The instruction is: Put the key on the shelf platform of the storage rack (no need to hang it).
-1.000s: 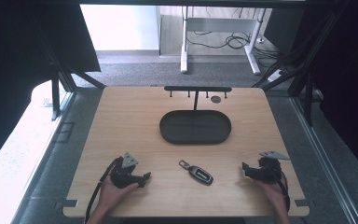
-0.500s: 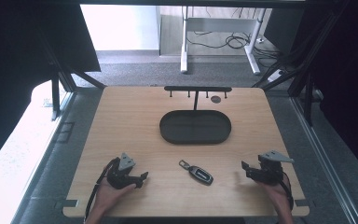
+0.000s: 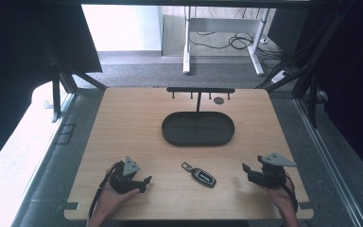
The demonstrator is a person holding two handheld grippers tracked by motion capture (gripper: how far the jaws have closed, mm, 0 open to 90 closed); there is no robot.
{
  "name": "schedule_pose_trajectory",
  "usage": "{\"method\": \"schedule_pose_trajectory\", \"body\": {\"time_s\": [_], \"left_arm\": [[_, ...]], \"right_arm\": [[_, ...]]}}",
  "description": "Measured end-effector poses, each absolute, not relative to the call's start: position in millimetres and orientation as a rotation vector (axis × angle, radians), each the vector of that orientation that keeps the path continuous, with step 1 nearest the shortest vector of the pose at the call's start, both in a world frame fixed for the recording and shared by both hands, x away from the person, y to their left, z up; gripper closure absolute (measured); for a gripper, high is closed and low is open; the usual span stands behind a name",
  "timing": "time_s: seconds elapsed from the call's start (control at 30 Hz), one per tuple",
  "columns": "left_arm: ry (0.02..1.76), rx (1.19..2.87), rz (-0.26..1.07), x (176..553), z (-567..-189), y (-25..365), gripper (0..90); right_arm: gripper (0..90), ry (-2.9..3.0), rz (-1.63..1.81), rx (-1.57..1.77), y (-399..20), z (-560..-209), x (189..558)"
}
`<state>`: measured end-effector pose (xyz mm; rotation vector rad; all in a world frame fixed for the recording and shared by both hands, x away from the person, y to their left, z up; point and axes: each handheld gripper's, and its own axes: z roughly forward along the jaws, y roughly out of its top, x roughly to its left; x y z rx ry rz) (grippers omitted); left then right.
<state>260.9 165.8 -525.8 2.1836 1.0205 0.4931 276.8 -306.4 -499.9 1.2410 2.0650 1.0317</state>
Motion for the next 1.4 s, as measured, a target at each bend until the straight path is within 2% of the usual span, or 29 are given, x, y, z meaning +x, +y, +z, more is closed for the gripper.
{"method": "schedule_pose_trajectory", "body": {"time_s": [0.53, 0.97, 1.4], "left_arm": [[1.014, 2.171, 0.453, 259.2, -517.6, 163.6, 19.8], [0.994, 2.179, 0.436, 260.1, -515.9, 158.2, 19.8], [0.995, 2.181, 0.438, 259.5, -516.7, 157.6, 19.8]], "right_arm": [[33.8, 2.366, 0.902, 1.142, -268.1, -439.2, 290.8], [36.8, 2.487, 0.887, 1.034, -228.9, -418.0, 296.6], [37.4, 2.594, 0.822, 0.961, -192.9, -425.2, 308.1]]}}
